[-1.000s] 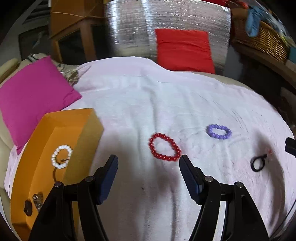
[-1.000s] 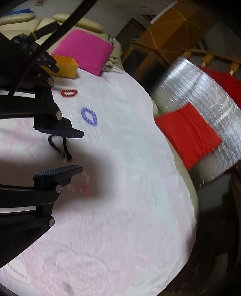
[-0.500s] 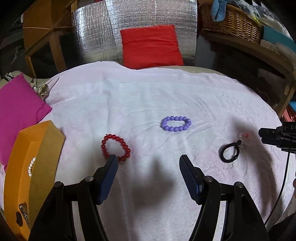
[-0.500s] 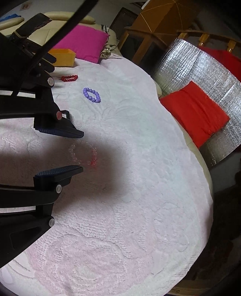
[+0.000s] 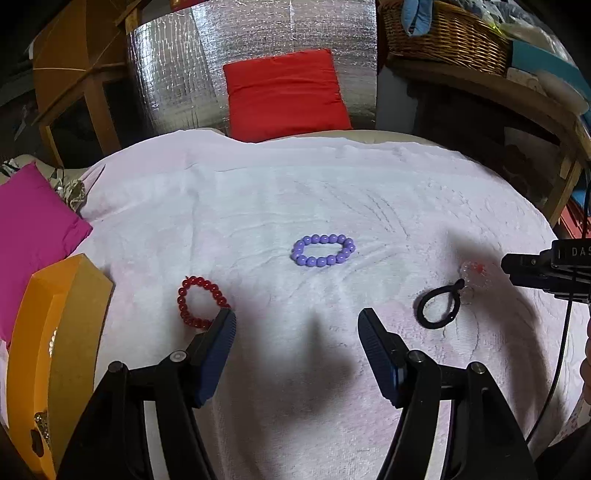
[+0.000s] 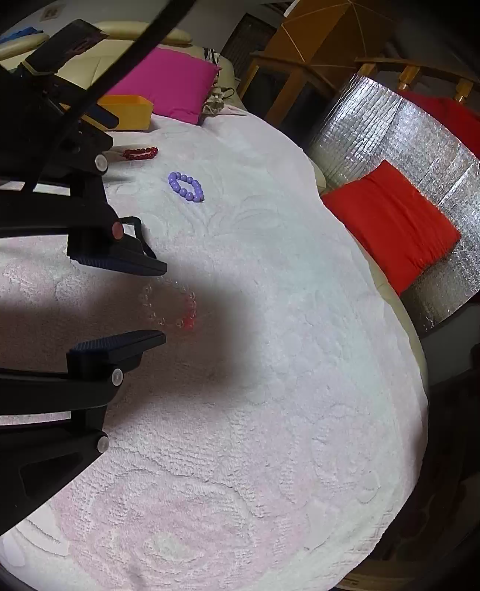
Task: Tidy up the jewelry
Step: 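Grasp the black hair tie with the left tool while the right tool grasps the pink crystal bracelet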
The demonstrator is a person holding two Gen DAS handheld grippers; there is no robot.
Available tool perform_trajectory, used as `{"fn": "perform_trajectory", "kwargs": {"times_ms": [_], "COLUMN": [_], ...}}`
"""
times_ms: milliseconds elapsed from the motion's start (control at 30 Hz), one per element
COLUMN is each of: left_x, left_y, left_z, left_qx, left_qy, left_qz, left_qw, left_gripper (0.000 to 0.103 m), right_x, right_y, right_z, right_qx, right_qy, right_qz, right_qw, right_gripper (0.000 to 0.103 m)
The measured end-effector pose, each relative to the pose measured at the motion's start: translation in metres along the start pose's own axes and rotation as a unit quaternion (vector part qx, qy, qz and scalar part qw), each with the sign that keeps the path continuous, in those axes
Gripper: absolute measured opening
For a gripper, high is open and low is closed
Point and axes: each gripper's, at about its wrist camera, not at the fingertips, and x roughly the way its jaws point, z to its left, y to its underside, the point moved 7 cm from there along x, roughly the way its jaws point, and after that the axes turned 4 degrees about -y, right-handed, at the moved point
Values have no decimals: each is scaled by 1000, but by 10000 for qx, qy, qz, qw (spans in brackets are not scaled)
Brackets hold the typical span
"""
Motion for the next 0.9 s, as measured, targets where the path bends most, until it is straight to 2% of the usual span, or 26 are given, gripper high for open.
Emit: {"fn": "perform_trajectory", "kwargs": {"times_ms": [567,700,900], "left_x": [13,18,29], "left_y": [0,1,-1], "left_z": [-30,-42,-63], "left_qx": [168,234,292], "left_qy": [141,365,917], "left_qz": [159,251,380], "left_qw": [9996,9987,9946], "left_gripper": [69,69,69], "right_x": [-4,-4,-5], "right_y": [-2,-2,-3], "right_z": [-10,-12,-15], "right_qx": [48,44,80], "right_qy": [-42,-55,-55], "right_qz": [56,67,60], "right_qw": [10000,10000,9999], "right_gripper": [34,34,34]}}
